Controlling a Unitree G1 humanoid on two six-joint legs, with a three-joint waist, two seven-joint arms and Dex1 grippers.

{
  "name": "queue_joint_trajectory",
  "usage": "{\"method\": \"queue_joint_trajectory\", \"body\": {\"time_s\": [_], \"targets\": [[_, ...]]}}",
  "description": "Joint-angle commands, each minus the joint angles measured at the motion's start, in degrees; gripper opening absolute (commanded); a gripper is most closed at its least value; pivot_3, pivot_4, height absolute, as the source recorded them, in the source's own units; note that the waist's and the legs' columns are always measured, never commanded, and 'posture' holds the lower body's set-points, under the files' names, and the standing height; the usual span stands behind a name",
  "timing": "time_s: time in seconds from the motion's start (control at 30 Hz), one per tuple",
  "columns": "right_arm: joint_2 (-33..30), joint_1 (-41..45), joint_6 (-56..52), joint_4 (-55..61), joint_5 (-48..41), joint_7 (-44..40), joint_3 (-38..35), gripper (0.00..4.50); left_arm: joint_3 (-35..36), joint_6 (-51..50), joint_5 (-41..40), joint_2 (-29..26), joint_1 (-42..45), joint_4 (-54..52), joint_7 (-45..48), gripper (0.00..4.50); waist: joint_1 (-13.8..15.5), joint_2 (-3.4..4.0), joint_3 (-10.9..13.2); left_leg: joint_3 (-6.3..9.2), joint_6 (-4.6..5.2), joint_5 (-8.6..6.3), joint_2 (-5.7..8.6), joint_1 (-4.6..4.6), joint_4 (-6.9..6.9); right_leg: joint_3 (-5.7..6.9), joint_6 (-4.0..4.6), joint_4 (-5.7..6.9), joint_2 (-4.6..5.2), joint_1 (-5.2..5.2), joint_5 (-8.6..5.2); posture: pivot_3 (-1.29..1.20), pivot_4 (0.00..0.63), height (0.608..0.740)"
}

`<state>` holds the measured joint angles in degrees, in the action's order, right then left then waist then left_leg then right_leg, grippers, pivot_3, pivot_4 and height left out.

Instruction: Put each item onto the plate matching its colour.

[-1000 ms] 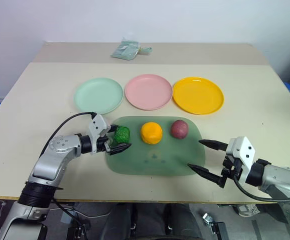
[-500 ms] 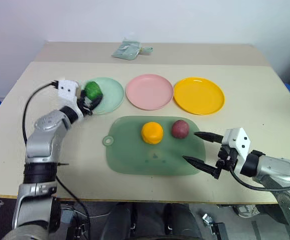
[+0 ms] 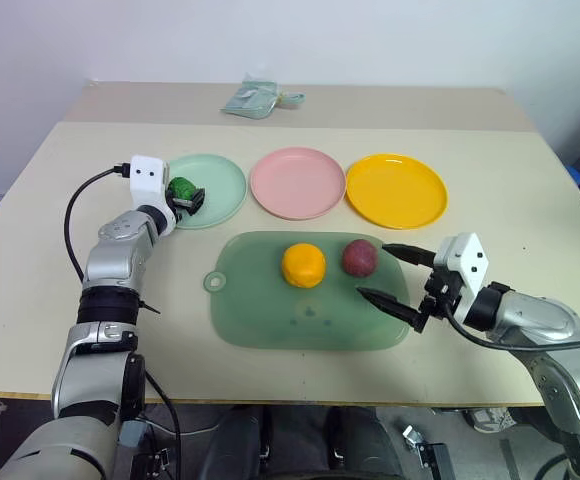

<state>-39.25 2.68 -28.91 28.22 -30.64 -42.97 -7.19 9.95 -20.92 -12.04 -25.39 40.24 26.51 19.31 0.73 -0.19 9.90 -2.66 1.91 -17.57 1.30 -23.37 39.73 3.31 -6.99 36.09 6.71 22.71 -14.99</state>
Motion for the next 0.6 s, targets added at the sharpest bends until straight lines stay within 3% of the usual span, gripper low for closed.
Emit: {"method": "queue_joint_trajectory", "body": {"time_s": [0.03,0.27,0.43,0.6], "targets": [[0.4,1.4,0.5,1.2,-0.7,-0.5,0.5,4.50,2.4,0.9,-0.8,-3.2,-3.6,-9.0,1.4,4.45,0.0,0.01,0.0,0.00,0.00,0.00,0.00,0.00,0.00,0.00,0.00,0.00,0.00,0.00,0.00,0.00,0.150,0.740],[1.3,8.9,0.2,1.5,0.6,-1.8,6.8,4.50,1.9,-0.5,-9.4,-8.5,-19.8,-32.2,17.8,4.45,-0.2,0.03,0.0,0.00,-0.03,-0.01,-0.03,0.01,0.02,-0.01,0.01,-0.02,0.05,0.02,0.00,0.00,0.150,0.740],[5.8,17.7,-1.4,-3.7,6.7,1.1,15.9,4.50,-3.6,-0.9,-13.0,-16.2,-35.6,-47.1,32.4,4.45,-0.5,0.05,0.0,0.01,-0.05,-0.02,-0.06,0.01,0.01,-0.05,0.05,-0.04,0.12,0.04,-0.02,0.00,0.150,0.740],[7.9,21.2,-2.2,-7.5,12.1,2.0,21.6,4.50,-3.6,-1.2,-15.1,-16.8,-40.9,-52.3,34.0,4.45,0.0,0.07,0.0,0.04,-0.05,-0.02,-0.07,-0.01,-0.01,-0.07,0.08,-0.05,0.19,0.06,-0.02,0.00,0.150,0.740]]}}
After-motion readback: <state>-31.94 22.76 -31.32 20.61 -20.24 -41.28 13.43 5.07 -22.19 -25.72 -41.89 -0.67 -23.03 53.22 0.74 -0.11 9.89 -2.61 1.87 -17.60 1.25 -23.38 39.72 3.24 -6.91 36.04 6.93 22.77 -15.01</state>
